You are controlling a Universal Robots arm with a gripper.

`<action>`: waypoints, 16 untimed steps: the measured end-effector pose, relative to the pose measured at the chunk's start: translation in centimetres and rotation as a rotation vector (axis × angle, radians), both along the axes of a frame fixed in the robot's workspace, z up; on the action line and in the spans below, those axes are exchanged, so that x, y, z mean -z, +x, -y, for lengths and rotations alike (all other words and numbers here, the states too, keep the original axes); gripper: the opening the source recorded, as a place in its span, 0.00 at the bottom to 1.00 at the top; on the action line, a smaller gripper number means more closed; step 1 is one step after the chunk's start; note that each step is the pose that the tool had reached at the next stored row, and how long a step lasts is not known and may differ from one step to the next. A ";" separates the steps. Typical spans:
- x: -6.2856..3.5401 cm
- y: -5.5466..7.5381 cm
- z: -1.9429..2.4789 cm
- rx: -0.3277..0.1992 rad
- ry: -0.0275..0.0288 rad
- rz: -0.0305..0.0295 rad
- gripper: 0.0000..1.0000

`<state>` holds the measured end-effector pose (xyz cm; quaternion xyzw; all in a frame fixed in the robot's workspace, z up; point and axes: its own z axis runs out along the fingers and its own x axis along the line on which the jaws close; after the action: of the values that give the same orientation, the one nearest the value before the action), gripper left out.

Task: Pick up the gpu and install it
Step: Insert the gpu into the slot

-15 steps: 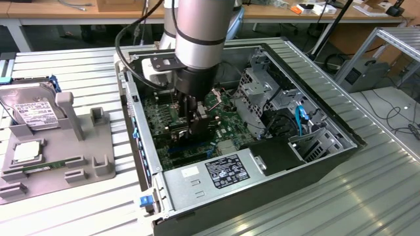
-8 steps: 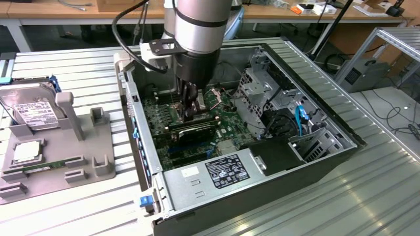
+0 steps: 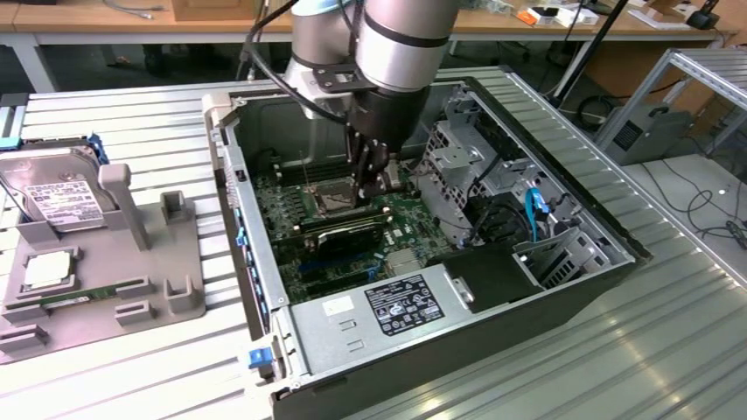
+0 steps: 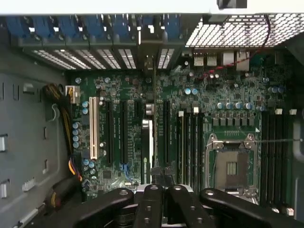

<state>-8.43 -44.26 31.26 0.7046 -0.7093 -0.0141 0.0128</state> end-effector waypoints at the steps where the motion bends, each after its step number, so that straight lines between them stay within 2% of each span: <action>1: -0.01 0.3 0.01 0.000 0.0021 -0.0016 0.11; 3: 0.00 1.1 0.02 0.000 0.0080 -0.0040 0.11; 7: -0.38 1.2 0.01 0.000 0.0093 -0.0041 0.11; 11: -1.68 1.2 0.01 0.000 0.0099 -0.0041 0.11; 13: -2.90 1.2 0.01 0.000 0.0123 -0.0041 0.11; 16: -3.28 1.2 0.01 0.000 0.0151 -0.0039 0.11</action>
<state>-7.19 -44.28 34.54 0.7046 -0.7092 -0.0208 0.0088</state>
